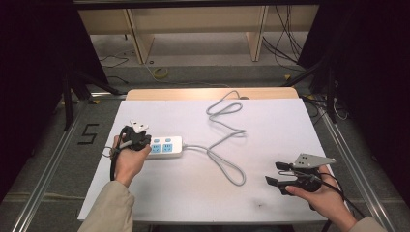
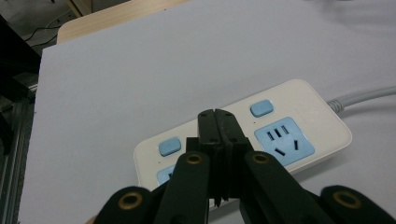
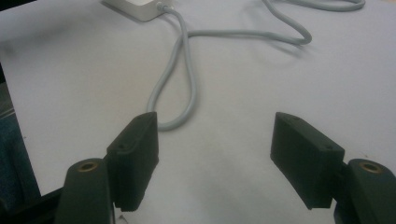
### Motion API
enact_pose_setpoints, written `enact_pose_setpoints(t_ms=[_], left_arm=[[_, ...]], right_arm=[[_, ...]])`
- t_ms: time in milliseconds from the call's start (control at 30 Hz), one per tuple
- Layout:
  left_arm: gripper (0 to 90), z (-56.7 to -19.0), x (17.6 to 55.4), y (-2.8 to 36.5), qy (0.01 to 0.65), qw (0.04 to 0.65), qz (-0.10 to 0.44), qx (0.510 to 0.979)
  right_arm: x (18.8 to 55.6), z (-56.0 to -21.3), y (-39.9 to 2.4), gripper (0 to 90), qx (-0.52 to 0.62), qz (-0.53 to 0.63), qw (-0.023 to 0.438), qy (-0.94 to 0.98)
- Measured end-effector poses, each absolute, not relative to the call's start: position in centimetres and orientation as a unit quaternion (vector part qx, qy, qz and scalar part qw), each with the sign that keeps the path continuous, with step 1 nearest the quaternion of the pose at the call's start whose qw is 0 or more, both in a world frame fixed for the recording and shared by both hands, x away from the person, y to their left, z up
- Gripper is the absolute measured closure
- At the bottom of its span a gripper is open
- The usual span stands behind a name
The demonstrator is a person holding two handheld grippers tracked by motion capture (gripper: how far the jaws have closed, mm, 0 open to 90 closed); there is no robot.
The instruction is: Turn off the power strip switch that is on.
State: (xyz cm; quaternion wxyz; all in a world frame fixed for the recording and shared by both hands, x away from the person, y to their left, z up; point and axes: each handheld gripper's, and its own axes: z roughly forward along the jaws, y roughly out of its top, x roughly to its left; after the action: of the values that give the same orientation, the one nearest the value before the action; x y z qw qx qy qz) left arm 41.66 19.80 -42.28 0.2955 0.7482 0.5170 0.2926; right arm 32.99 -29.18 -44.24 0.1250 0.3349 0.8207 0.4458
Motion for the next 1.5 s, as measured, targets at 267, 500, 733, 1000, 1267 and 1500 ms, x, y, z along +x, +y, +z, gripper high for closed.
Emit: enact_pose_setpoints(t_ms=[267,500,733,1000,1267,1500], left_arm=[[89.9,-42.4,42.1,19.7,0.519,0.294,0.291,0.748],[89.8,-42.4,42.5,19.7,0.519,0.292,0.29,0.749],[89.8,-42.4,42.8,19.5,0.518,0.289,0.291,0.751],[89.8,-42.4,43.4,19.3,0.517,0.287,0.289,0.753],[89.9,-42.8,44.1,19.2,0.52,0.282,0.283,0.755],[89.9,-43.1,44.5,19.1,0.52,0.279,0.28,0.757]], right_arm=[[33.0,-44.2,-29.2,32.5,0.335,0.445,0.124,0.821],[33.0,-44.3,-29.2,32.5,0.334,0.444,0.125,0.822],[33.0,-44.3,-29.2,32.4,0.334,0.443,0.124,0.823],[33.1,-44.3,-29.2,32.5,0.335,0.444,0.125,0.822],[33.1,-44.3,-29.2,32.5,0.334,0.441,0.125,0.823],[33.1,-44.3,-29.2,32.4,0.335,0.442,0.125,0.823]])
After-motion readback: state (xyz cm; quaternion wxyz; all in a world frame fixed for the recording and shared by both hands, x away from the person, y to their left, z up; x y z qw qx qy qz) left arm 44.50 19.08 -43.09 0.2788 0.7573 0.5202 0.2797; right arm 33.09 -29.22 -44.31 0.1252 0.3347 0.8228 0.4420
